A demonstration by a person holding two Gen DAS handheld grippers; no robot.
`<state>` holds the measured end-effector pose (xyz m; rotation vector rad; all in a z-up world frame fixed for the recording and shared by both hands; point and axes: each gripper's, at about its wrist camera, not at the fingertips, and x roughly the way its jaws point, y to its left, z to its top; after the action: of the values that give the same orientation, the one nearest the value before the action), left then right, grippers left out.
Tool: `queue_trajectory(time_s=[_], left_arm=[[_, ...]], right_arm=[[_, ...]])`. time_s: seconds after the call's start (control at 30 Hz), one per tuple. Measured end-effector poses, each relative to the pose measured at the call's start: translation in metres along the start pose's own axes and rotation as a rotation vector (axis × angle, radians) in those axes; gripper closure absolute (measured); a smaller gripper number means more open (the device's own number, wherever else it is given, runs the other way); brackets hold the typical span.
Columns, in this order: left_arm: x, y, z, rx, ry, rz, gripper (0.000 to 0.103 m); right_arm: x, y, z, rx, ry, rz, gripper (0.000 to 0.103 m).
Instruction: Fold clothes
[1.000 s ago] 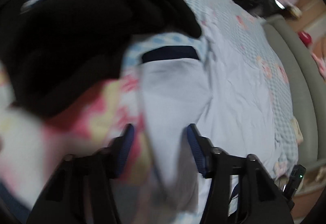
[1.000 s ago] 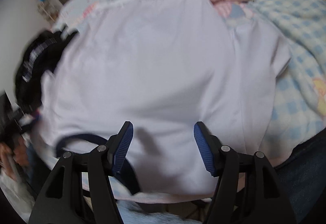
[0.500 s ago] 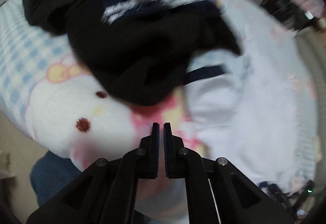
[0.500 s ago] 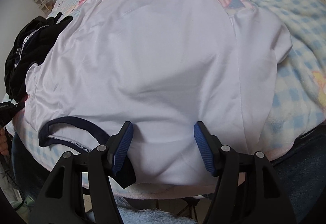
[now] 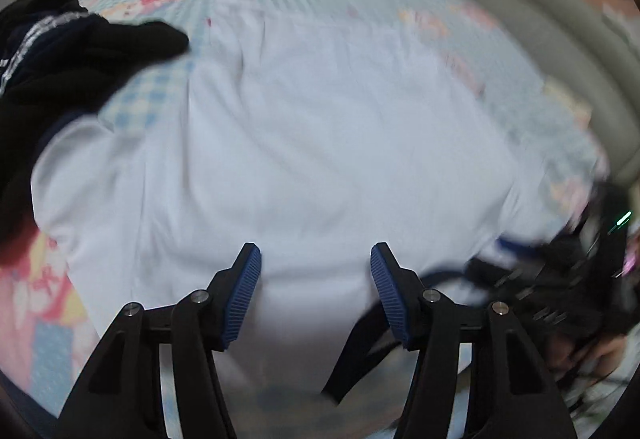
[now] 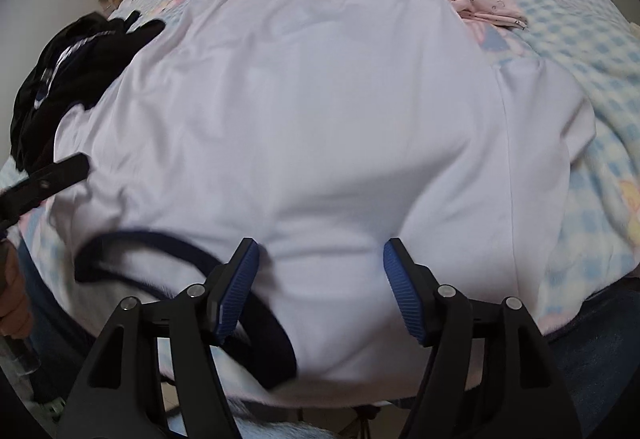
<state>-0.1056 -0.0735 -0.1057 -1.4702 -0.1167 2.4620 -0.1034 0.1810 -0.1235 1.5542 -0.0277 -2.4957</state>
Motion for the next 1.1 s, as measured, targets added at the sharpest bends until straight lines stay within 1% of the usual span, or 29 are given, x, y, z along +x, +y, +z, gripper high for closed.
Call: queue_trajectory(time_s=[0.03, 0.07, 0.13, 0.17, 0.2, 0.27, 0.33, 0.37, 0.4, 0.43, 0.47, 0.53, 0.57, 0.7, 0.77, 0.83, 0.93, 1.0, 1.1], left_arm=[[0.007, 0.001, -0.008, 0.006, 0.046, 0.022, 0.047], [0.011, 0.002, -0.016, 0.008, 0.075, 0.032, 0.048], [0.003, 0.006, -0.027, -0.004, 0.071, -0.001, 0.047], [-0.001, 0.008, -0.029, -0.014, 0.08, -0.033, 0.044], [-0.005, 0.01, -0.029, -0.023, 0.08, -0.06, 0.043], [-0.013, 0.01, -0.022, -0.038, 0.04, -0.086, 0.043], [-0.016, 0.006, -0.012, -0.039, -0.021, -0.09, 0.043], [-0.015, 0.004, -0.007, -0.037, -0.04, -0.091, 0.043], [-0.01, 0.002, -0.002, -0.029, -0.04, -0.098, 0.043], [-0.006, -0.001, 0.0, -0.019, -0.029, -0.091, 0.043], [0.0, -0.002, -0.004, -0.005, 0.005, -0.056, 0.043], [0.011, 0.004, -0.014, -0.009, 0.069, -0.002, 0.043], [0.014, 0.008, -0.019, -0.021, 0.087, 0.006, 0.043], [-0.004, 0.021, -0.028, -0.083, 0.058, -0.074, 0.043], [-0.01, 0.018, -0.026, -0.072, 0.042, -0.083, 0.043], [-0.014, 0.011, -0.02, -0.045, 0.021, -0.093, 0.043], [-0.014, 0.003, -0.003, -0.017, -0.006, -0.088, 0.045], [-0.013, -0.012, 0.008, 0.01, -0.013, -0.097, 0.047], [-0.012, -0.035, 0.025, 0.05, -0.025, -0.11, 0.048]], right_arm=[[-0.002, 0.001, 0.0, -0.003, -0.008, -0.003, 0.034], [-0.003, 0.002, -0.001, -0.005, -0.017, -0.006, 0.034], [-0.006, 0.004, -0.002, -0.011, -0.033, -0.011, 0.034], [-0.008, 0.004, -0.002, -0.013, -0.042, -0.014, 0.034], [-0.009, 0.005, -0.003, -0.016, -0.05, -0.017, 0.034], [-0.012, 0.007, -0.004, -0.021, -0.067, -0.023, 0.034], [-0.015, 0.009, -0.005, -0.027, -0.084, -0.028, 0.034], [-0.017, 0.01, -0.005, -0.029, -0.092, -0.031, 0.034], [-0.018, 0.011, -0.006, -0.032, -0.1, -0.034, 0.032], [-0.02, 0.011, -0.006, -0.034, -0.109, -0.037, 0.032], [-0.017, 0.011, -0.01, -0.041, -0.101, -0.038, 0.032], [-0.005, 0.008, -0.021, -0.059, -0.064, -0.039, 0.032], [0.001, 0.006, -0.026, -0.069, -0.045, -0.039, 0.032], [-0.014, -0.006, -0.037, -0.073, -0.054, -0.001, 0.032], [-0.027, -0.014, -0.038, -0.03, -0.094, 0.025, 0.033], [-0.041, -0.028, -0.033, 0.044, -0.156, -0.003, 0.033], [-0.063, -0.053, -0.024, 0.164, -0.256, -0.062, 0.033], [-0.067, -0.072, -0.02, 0.209, -0.273, -0.126, 0.033], [-0.068, -0.101, -0.018, 0.245, -0.253, -0.179, 0.036]])
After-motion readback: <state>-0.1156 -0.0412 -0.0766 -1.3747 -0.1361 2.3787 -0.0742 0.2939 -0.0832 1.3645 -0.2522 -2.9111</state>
